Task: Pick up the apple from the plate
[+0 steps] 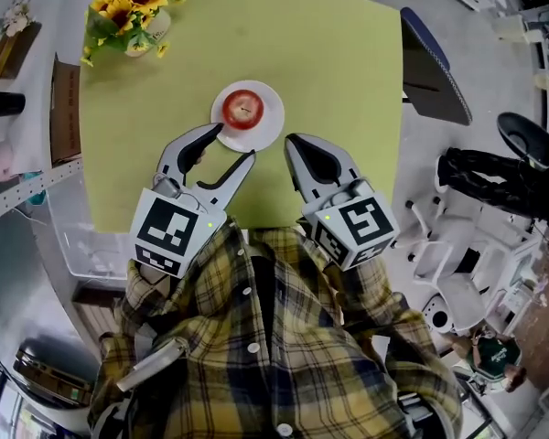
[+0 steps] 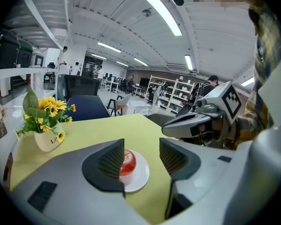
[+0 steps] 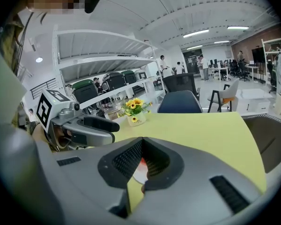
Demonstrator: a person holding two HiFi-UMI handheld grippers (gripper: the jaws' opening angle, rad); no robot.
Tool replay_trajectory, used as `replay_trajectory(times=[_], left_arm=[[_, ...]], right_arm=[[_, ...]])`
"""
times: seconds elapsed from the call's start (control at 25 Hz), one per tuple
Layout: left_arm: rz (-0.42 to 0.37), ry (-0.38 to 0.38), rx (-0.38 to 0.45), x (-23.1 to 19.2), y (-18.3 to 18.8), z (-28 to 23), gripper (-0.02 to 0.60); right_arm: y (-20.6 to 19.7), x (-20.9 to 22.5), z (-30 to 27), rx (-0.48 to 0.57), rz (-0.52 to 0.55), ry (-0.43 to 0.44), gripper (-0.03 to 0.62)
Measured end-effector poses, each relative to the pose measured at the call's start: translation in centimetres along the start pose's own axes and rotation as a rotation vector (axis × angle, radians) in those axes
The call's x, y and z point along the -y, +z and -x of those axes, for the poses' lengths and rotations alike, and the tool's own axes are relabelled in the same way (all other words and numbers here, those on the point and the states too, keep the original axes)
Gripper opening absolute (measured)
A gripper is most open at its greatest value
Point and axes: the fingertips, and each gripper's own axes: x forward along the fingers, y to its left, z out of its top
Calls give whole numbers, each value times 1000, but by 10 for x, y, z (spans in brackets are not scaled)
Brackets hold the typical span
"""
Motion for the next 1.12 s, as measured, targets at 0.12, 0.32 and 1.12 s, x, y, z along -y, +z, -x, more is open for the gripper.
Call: replay_trajectory(times=[0.12,0.32,1.12], left_arm=[[10,-1,2,-4,-5,-7,244],[12,11,1,-12,-14,-18,307],[39,77,-76,-42,-66,-69,454]], right_arm=[[-4,6,-2,3,-13,-11,-3],[-18,11,-5,-22,-44,-7,-3],[-61,40,-27,-102,-98,0,-3]])
